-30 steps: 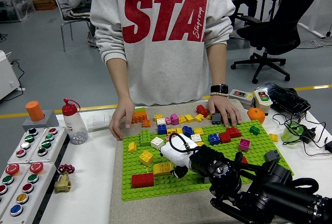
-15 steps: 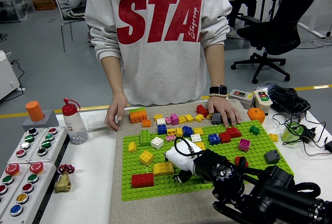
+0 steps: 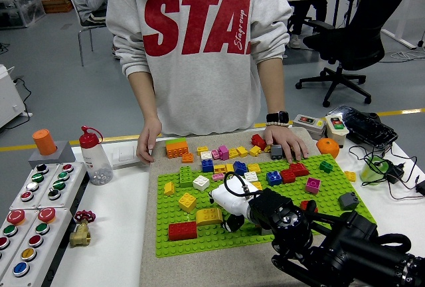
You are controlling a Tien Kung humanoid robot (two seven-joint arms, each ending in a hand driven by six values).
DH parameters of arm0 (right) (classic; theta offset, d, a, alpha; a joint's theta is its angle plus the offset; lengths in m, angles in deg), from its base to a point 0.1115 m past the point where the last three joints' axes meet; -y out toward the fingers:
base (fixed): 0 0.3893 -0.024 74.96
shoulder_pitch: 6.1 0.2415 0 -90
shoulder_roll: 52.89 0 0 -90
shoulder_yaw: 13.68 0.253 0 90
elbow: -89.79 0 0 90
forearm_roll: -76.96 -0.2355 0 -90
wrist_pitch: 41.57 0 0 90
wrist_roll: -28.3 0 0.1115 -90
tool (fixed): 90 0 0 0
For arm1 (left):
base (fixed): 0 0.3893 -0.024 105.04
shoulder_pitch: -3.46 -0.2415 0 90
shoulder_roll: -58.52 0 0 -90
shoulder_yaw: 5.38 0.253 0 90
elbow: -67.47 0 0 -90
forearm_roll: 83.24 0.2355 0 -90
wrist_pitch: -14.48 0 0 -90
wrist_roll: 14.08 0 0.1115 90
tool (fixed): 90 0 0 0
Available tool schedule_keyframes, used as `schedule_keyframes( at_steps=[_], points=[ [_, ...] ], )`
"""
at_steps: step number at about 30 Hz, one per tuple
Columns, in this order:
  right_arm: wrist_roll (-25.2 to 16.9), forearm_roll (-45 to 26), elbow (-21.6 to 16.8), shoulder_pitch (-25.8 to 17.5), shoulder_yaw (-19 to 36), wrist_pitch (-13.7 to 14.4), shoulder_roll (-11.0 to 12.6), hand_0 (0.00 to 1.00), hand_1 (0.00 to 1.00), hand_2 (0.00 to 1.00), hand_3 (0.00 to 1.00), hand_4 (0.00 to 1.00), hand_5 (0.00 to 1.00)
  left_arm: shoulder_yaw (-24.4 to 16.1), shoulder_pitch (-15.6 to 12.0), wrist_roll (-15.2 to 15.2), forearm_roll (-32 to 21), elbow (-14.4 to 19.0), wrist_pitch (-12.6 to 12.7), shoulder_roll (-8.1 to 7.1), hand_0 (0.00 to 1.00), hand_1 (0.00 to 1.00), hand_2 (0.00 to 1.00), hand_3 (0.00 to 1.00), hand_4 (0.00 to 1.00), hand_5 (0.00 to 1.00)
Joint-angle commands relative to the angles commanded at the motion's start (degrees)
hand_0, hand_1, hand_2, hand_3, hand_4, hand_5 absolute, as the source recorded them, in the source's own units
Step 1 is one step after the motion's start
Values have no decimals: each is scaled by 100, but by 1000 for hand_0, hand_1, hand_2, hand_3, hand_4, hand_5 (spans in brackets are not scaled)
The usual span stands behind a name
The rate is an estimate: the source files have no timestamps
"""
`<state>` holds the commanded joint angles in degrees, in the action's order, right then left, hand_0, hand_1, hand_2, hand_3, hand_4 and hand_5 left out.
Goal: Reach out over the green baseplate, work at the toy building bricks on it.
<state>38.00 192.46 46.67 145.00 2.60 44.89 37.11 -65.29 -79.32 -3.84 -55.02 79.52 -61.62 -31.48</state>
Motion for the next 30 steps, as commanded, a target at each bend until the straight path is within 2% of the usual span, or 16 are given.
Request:
schedule_keyframes(
  at_steps=[13,30],
  points=[
    [-36,-447,-109,16,78,-161,0,831,741,690,741,733,322,-4,31,8,21,-2,4,0,704,655,668,596,443,998],
    [1,-534,26,35,128,-93,0,829,737,686,734,728,324,-22,91,-5,35,-7,24,0,704,654,666,592,440,998]
  ],
)
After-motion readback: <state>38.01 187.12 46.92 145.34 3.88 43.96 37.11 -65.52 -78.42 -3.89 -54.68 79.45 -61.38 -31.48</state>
